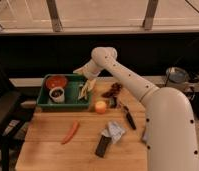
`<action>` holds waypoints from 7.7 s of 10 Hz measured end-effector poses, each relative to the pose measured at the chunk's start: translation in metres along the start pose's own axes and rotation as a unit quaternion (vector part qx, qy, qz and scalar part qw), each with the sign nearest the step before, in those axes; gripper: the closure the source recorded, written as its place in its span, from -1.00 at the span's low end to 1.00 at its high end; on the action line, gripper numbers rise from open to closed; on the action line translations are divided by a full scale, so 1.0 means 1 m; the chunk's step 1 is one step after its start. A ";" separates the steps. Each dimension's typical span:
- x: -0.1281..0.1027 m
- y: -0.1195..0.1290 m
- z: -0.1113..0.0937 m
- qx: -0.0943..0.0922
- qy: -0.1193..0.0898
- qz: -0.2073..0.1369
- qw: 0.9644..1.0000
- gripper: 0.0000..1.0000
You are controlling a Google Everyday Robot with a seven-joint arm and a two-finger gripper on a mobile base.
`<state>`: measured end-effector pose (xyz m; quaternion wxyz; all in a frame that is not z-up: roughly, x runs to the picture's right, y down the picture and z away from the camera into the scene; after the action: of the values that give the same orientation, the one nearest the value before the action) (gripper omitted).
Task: Place pepper in tray
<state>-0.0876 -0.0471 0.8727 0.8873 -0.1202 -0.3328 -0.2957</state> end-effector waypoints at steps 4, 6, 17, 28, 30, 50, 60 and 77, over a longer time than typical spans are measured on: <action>0.000 0.000 0.000 0.000 0.000 0.000 1.000 -0.60; 0.000 0.000 0.000 0.000 0.000 0.000 1.000 -0.60; 0.000 0.000 0.000 0.000 0.000 0.000 1.000 -0.60; -0.106 0.069 -0.022 -0.125 0.030 -0.081 0.988 -0.60; -0.139 0.083 -0.011 -0.139 0.010 -0.079 0.987 -0.60; -0.228 0.191 0.112 -0.237 -0.119 -0.049 0.963 -0.42; -0.221 0.164 0.050 -0.162 -0.102 -0.048 0.980 1.00; -0.076 0.055 0.004 -0.051 -0.037 -0.044 0.997 0.89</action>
<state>-0.1018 0.0321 0.8243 0.8532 -0.1620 -0.3550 -0.3461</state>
